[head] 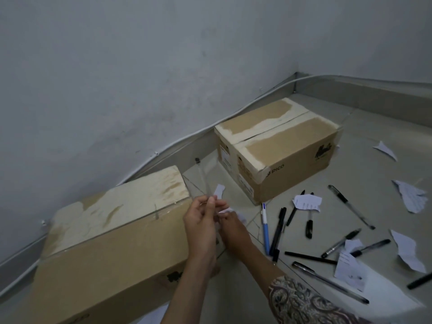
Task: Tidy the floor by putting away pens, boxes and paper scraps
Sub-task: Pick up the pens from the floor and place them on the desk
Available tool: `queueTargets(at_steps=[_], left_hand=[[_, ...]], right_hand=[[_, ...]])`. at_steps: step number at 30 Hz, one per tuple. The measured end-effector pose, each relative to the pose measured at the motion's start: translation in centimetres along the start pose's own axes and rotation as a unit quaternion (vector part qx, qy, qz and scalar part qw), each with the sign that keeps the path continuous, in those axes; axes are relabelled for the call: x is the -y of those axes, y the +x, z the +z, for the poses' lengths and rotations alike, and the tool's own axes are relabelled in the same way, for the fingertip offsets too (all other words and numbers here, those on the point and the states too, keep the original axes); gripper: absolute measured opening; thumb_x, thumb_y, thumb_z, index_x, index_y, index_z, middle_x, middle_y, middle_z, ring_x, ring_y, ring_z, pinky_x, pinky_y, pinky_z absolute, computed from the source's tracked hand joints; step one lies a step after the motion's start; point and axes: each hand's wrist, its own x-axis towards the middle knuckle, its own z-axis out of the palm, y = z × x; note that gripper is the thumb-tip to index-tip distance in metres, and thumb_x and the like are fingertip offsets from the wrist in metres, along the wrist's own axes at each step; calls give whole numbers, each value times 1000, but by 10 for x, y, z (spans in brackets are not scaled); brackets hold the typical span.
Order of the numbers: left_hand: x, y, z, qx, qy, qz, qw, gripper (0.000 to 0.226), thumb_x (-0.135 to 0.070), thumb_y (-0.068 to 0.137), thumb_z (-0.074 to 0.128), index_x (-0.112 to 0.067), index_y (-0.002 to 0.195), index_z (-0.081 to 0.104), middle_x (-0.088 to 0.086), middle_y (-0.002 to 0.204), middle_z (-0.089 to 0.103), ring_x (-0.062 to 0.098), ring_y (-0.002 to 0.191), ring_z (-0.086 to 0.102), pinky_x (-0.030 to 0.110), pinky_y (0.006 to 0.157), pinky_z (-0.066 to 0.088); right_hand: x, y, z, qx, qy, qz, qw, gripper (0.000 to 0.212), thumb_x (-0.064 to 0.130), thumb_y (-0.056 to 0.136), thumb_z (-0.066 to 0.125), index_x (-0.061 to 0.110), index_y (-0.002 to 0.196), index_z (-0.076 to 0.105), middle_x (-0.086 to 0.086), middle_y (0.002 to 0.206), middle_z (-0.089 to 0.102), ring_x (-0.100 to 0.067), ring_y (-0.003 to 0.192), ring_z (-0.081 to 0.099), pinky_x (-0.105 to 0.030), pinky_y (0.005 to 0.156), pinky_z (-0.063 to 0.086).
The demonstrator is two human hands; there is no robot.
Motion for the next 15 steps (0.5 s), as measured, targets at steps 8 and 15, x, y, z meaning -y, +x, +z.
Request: queueTargets(at_steps=[8, 15], left_hand=[[-24, 21, -23, 27, -61, -33, 997, 17, -6, 96, 42, -7, 99, 59, 5, 72, 59, 6, 54, 57, 16, 50, 44], [-32, 29, -40, 17, -87, -64, 994, 22, -2, 97, 37, -4, 107, 57, 7, 76, 58, 12, 60, 55, 23, 58, 43]], right_hand=[[17, 17, 4, -40, -32, 1, 999, 18, 8, 73, 67, 2, 89, 61, -16, 94, 64, -28, 87, 62, -32, 75, 50], [29, 18, 16, 13, -40, 24, 999, 17, 10, 94, 41, 5, 100, 56, -16, 110, 60, -27, 104, 55, -33, 85, 45]])
